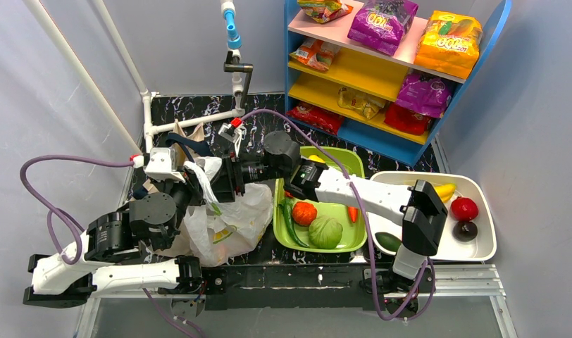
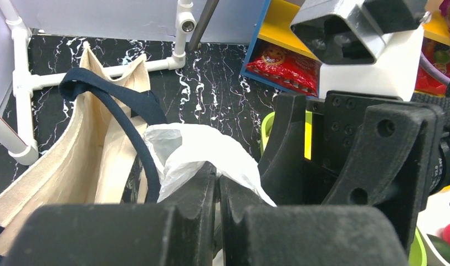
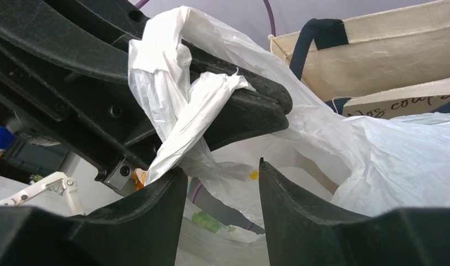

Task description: Place the food into the grocery bag and tie it

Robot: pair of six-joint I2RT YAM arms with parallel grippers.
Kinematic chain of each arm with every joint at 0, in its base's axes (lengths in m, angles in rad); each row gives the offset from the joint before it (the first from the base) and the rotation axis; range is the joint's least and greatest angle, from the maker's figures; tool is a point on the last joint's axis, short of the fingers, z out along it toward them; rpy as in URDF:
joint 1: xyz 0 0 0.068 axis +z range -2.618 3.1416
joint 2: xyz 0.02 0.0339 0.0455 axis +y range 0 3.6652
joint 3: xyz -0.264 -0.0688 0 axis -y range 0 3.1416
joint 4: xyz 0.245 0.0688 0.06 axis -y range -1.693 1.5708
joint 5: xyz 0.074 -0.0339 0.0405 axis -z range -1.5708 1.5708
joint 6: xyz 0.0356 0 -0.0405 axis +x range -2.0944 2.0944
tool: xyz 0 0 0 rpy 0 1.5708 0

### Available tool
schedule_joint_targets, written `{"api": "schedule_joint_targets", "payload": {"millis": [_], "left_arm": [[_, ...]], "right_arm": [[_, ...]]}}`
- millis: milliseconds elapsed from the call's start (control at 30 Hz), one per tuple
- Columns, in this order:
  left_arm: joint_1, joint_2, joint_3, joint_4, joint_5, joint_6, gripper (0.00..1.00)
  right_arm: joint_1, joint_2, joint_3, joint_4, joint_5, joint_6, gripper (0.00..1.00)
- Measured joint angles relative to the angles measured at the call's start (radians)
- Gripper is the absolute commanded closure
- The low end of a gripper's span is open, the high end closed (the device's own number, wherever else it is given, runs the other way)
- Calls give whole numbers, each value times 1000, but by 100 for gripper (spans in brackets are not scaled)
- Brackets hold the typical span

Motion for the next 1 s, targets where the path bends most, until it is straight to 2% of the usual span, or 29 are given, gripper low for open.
{"api": "schedule_joint_targets", "payload": {"millis": [267, 400, 500, 600, 667, 1000], "left_arm": [[0, 18, 25, -36, -24, -51, 100], [0, 18, 38, -72, -36, -83, 100], [0, 8, 41, -86, -48, -107, 100], [0, -13, 41, -106, -53, -132, 100], [0, -25, 41, -116, -54, -143, 100], [0, -44, 41, -169, -33, -218, 100]], "right_arm": [[33, 3, 6, -29, 85, 3, 46], [56, 3, 14, -43, 148, -1, 53], [72, 10, 34, -59, 182, -8, 65], [90, 29, 67, -72, 208, -14, 88], [103, 40, 89, -82, 223, -20, 99], [117, 51, 140, -189, 249, -48, 99]]}}
